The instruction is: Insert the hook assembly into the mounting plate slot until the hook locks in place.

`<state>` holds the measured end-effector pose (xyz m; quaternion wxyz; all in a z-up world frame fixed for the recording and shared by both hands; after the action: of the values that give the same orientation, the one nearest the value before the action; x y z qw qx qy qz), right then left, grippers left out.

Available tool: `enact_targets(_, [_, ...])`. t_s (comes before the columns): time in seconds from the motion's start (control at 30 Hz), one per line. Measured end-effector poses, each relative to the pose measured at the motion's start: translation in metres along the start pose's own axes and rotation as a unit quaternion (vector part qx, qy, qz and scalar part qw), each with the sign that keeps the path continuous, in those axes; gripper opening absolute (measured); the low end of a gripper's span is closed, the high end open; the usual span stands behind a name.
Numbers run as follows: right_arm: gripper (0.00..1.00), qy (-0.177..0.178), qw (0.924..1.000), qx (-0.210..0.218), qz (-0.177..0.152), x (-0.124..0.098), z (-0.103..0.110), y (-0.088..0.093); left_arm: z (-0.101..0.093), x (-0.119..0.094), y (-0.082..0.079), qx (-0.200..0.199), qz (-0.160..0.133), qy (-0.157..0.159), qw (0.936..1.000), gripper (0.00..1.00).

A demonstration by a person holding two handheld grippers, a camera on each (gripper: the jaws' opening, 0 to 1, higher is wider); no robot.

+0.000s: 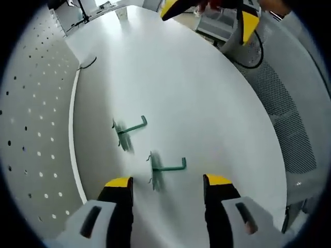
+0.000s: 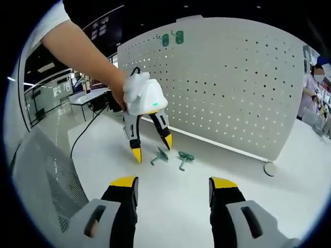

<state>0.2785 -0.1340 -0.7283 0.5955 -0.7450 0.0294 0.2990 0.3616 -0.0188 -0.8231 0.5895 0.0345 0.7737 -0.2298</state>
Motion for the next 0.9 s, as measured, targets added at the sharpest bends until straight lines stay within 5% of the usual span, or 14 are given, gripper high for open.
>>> enact_targets(0.53, [0.49,0.002,1.0,0.002,0.001,-0.001,-0.0011,0.0002,0.0061,-0.0018,-0.0058,-0.01,-0.022,-0.007,0.9997,0.27])
enact_targets(0.9, [0.48,0.001,1.0,0.003,-0.001,-0.0015,-0.0011,-0.0001,0.0091,-0.0031,-0.003,-0.022,-0.017,-0.01,0.9996,0.22])
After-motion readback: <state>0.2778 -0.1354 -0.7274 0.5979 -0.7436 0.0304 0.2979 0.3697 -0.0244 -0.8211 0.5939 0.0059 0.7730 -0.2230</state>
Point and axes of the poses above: the point that each gripper's makers call its tool centre point, and the gripper's own axes: x roughly forward along the fingers, z roughly to its left, y roughly out of its underside, the point moved 1 cm from there along -x, roughly backward along the fingers, and after that the axes turned 13 degrees about y, right-handed, at the moved point
